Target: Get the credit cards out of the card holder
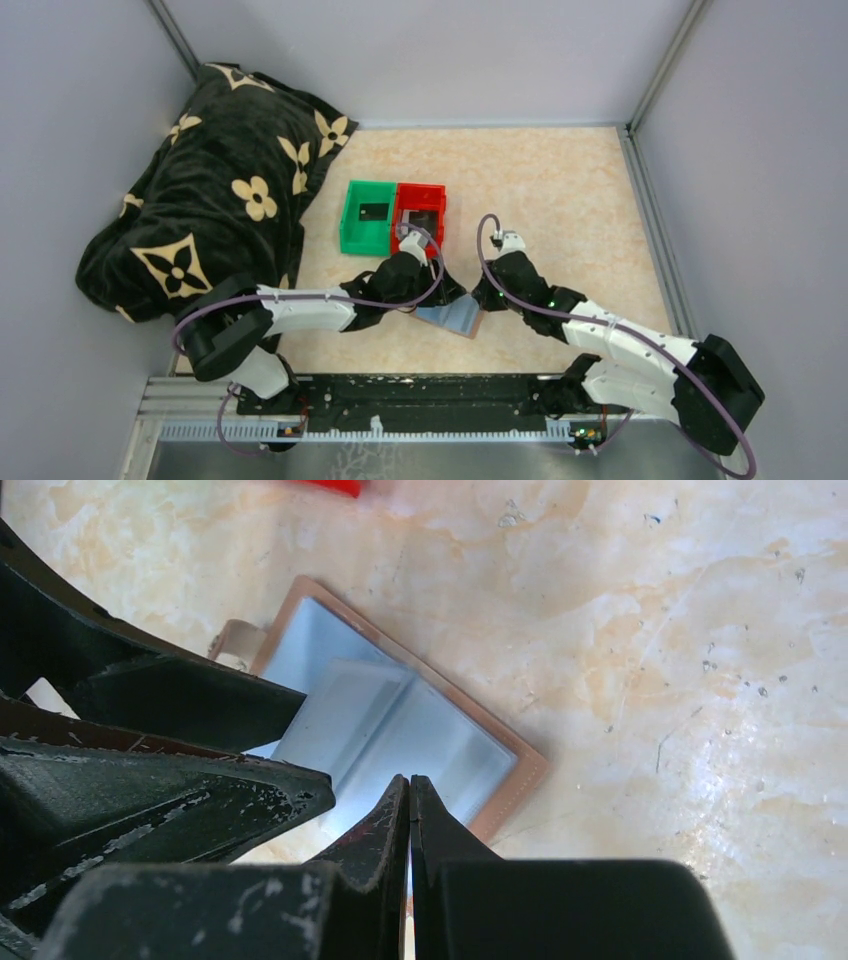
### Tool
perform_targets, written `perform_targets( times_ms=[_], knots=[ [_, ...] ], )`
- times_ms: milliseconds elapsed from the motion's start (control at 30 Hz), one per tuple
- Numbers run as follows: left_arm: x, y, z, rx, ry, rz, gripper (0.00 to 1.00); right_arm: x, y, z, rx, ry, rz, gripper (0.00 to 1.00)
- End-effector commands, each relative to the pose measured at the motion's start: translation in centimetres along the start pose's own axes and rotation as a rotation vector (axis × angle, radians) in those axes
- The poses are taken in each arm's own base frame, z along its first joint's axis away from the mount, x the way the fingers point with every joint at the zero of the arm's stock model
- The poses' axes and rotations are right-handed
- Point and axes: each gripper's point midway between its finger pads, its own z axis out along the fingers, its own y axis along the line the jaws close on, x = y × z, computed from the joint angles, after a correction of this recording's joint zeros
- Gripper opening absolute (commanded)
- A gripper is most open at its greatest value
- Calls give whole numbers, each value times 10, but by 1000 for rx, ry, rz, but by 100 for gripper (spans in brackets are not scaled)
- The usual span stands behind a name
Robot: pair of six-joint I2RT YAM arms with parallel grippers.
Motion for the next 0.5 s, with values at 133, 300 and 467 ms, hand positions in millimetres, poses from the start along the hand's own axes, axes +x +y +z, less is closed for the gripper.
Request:
perform_targets(
  times_ms=[133, 300, 467],
  knots=[
    [12, -46, -1, 238, 82, -29, 63, 5, -7, -4, 7, -12, 50, 0],
    [8, -38, -9, 206, 47, -34, 62, 9, -8, -11, -8, -26, 86, 0],
    [-2, -9, -11, 77, -5, 45, 59, 9, -5, -13, -19, -15, 90, 2]
  ],
)
